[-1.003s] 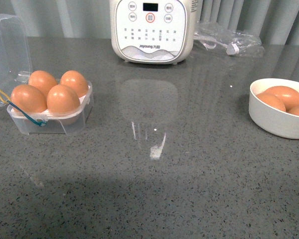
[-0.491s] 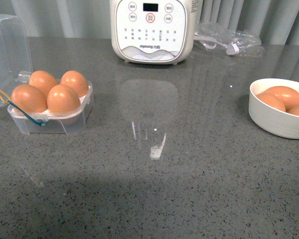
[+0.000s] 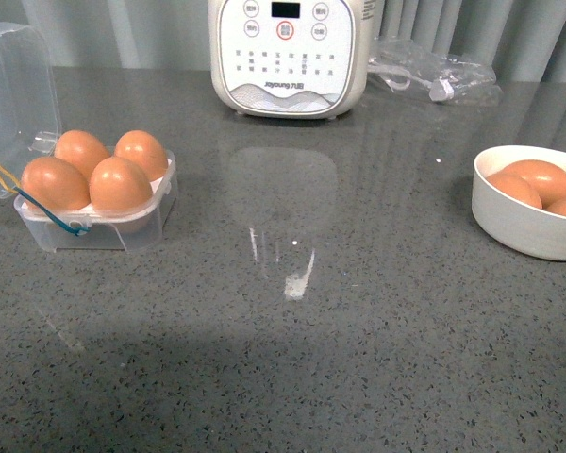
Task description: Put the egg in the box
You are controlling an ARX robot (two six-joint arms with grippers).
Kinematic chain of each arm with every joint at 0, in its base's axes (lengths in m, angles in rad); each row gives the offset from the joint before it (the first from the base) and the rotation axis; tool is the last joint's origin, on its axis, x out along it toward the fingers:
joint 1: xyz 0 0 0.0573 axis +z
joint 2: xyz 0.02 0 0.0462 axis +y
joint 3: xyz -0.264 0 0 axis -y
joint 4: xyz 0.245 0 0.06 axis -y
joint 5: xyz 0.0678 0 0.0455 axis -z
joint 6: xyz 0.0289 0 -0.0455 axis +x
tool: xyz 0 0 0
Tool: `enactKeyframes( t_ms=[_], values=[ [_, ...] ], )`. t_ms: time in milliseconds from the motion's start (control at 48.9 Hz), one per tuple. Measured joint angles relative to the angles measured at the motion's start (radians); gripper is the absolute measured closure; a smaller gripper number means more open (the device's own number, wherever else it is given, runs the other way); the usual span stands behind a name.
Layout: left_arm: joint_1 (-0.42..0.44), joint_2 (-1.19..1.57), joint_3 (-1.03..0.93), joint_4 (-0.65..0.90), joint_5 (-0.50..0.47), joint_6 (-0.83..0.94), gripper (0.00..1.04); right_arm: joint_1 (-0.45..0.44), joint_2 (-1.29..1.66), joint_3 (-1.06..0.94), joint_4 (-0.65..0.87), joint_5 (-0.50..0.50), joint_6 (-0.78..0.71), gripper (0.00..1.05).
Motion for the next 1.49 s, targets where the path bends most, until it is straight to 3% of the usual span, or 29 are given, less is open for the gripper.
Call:
enactKeyframes(
  t_ms=[246, 307, 389, 573, 757, 942, 1105, 1351, 1494],
  values=[
    [0.003, 0.005, 0.002, -0.006, 0.011, -0.01, 0.07, 0.0, 0.0, 0.0, 0.0, 0.0, 0.0, 0.07],
    [0.036, 0.041, 0.014, -0.055, 0.089, -0.055, 0.07, 0.0, 0.0, 0.0, 0.0, 0.0, 0.0, 0.07],
    [0.098, 0.134, 0.019, -0.009, 0.171, -0.104, 0.07, 0.0, 0.0, 0.0, 0.0, -0.002, 0.0, 0.07],
    [0.272, 0.454, 0.099, 0.319, 0.284, -0.13, 0.07, 0.0, 0.0, 0.0, 0.0, -0.001, 0.0, 0.07],
    [0.368, 0.883, 0.263, 0.706, 0.265, -0.1, 0.07, 0.0, 0.0, 0.0, 0.0, -0.001, 0.0, 0.07],
    [0.371, 1.211, 0.381, 0.899, 0.206, -0.016, 0.07, 0.0, 0.0, 0.0, 0.0, -0.001, 0.0, 0.07],
    [0.367, 1.413, 0.468, 0.974, 0.202, 0.023, 0.07, 0.0, 0.0, 0.0, 0.0, -0.001, 0.0, 0.07],
    [0.321, 1.555, 0.584, 0.961, 0.16, 0.063, 0.07, 0.0, 0.0, 0.0, 0.0, -0.001, 0.0, 0.07],
    [0.241, 1.525, 0.595, 0.875, 0.248, 0.086, 0.07, 0.0, 0.0, 0.0, 0.0, -0.002, 0.0, 0.07]
  ],
)
